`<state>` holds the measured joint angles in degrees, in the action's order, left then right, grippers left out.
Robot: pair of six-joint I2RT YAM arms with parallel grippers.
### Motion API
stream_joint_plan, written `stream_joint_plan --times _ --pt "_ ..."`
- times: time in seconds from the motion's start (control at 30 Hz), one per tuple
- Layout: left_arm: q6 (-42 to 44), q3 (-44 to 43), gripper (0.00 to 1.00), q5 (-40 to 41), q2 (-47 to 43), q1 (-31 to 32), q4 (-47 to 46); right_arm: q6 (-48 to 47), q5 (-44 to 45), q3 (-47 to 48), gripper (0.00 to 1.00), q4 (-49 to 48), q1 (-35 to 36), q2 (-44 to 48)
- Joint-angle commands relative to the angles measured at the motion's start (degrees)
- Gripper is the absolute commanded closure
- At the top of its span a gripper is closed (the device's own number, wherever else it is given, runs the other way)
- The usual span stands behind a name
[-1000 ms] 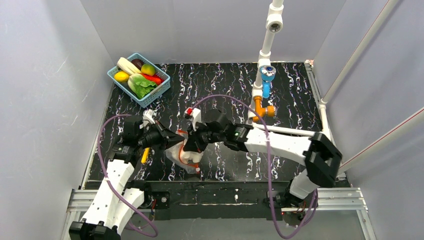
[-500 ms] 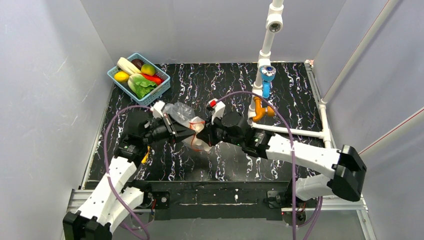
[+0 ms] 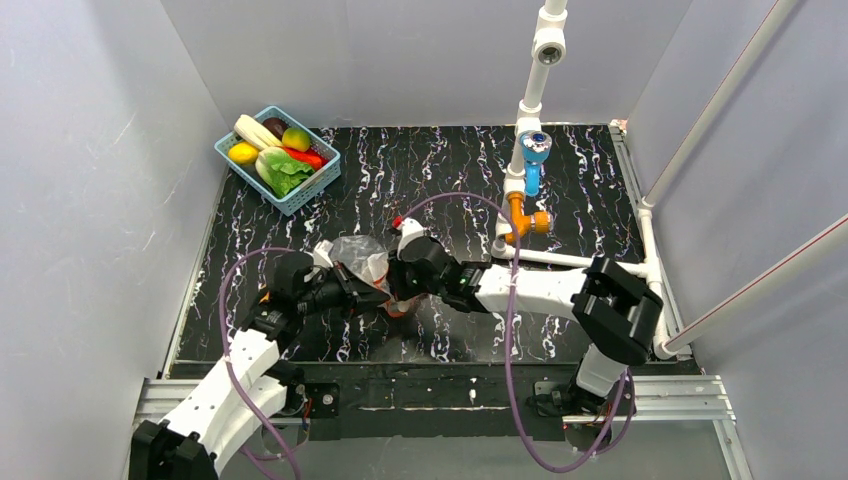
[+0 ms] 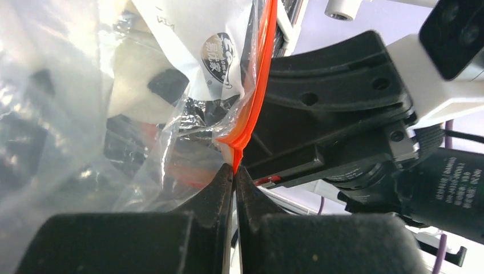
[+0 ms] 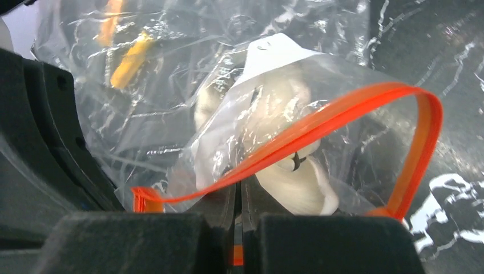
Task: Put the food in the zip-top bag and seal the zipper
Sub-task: Place the fake vegetable in the zipper food storage bag.
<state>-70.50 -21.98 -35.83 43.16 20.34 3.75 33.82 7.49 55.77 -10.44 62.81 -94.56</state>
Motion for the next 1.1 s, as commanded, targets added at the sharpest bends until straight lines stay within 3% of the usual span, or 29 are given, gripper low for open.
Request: stream_joint_plan --times 0.0,0.13,0.27,0.4,0.57,0.8,0.93,1.07 --pt "2.1 -0.8 1.0 1.5 -3.5 0.4 6.4 -1.3 -3.7 7.6 0.92 4.0 -0.8 -2.3" --pt "5.4 -4.3 1.0 7.6 -7.8 0.3 16.4 -4.3 -8.1 8.0 0.6 12.3 -1.6 0.4" --pt "4.8 -3.6 1.0 8.6 -7.7 0.3 15.9 -6.5 -11.1 7.1 0.51 21.6 -2.2 5.5" --pt "4.8 -2.5 1.0 8.3 -6.2 0.4 14.9 -8.8 -10.4 2.7 0.4 24.2 -2.3 15.3" --pt "4.8 -1.5 1.0 9.0 -7.5 0.4 15.5 -13.3 -5.5 3.1 0.45 30.6 -3.8 20.6" --pt "5.2 -2.4 1.0 9.5 -8.2 0.3 17.3 -15.1 -2.2 2.9 0.63 27.6 -8.0 13.7" --pt "5.8 -2.9 1.0 9.8 -7.6 0.4 18.0 -17.3 -2.0 3.2 0.57 22.3 -8.0 8.7" --pt "5.7 -3.0 1.0 9.6 -7.8 0.3 18.3 -18.2 -4.3 7.0 0.58 22.9 -8.0 2.3"
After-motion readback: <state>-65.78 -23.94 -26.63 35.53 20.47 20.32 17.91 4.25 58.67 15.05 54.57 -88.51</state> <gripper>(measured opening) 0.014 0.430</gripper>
